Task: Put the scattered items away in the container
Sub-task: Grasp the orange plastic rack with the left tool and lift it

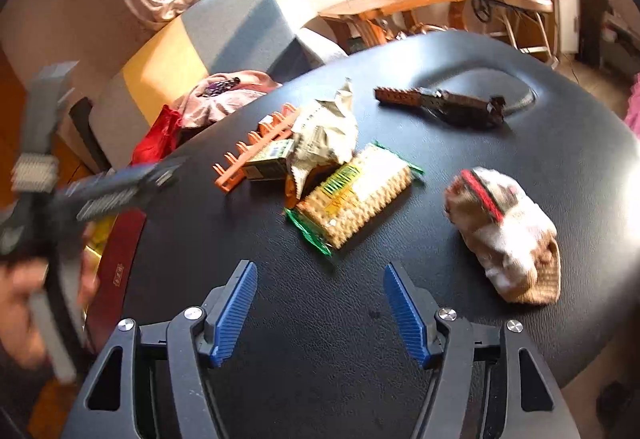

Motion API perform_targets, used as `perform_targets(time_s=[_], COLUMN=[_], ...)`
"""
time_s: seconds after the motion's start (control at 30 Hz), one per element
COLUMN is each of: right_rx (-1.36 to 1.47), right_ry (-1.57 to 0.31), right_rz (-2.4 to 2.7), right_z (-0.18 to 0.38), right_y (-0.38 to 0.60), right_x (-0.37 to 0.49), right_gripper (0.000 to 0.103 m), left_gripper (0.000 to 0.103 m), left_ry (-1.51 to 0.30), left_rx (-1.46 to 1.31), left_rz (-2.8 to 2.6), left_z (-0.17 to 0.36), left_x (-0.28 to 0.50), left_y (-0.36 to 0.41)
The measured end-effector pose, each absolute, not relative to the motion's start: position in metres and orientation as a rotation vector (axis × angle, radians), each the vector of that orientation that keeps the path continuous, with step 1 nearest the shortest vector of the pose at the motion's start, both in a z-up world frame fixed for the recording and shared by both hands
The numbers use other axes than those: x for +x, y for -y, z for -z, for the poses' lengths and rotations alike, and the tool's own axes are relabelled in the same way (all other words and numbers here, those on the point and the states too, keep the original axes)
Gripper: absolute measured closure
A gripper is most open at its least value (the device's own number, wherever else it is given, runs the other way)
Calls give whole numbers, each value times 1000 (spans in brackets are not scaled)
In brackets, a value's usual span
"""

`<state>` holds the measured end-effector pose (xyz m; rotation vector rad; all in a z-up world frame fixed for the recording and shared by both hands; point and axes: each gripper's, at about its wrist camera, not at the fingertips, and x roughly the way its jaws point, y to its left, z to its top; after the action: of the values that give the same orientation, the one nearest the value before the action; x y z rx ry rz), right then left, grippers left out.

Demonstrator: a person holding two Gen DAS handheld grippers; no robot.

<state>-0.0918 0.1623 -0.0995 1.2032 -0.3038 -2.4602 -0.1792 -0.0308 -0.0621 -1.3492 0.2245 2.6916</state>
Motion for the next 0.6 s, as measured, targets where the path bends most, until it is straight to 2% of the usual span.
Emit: perform_targets(time_s=[0.2,0.47,0.53,0.6], right_rx=[1157,1174,1181,1172], right_ry=[257,289,295,285], right_rz=[2459,2437,2433,2438], right_z=[98,104,107,108], right_y=[-161,-166,-166,-164], right_x=[-96,-113,-117,-118], right_gripper=[32,31,30,30], left_gripper=[38,39,39,46], left_ry=[-348,-470,-466,-398], left_rx=[-1382,-1472,-1487,-1512], left_rz=[-2594,-2504,-2500,-2521], left_z=[82,115,121,124], left_x=[-236,-280,-286,-289], left_y=[9,-3,-1,9])
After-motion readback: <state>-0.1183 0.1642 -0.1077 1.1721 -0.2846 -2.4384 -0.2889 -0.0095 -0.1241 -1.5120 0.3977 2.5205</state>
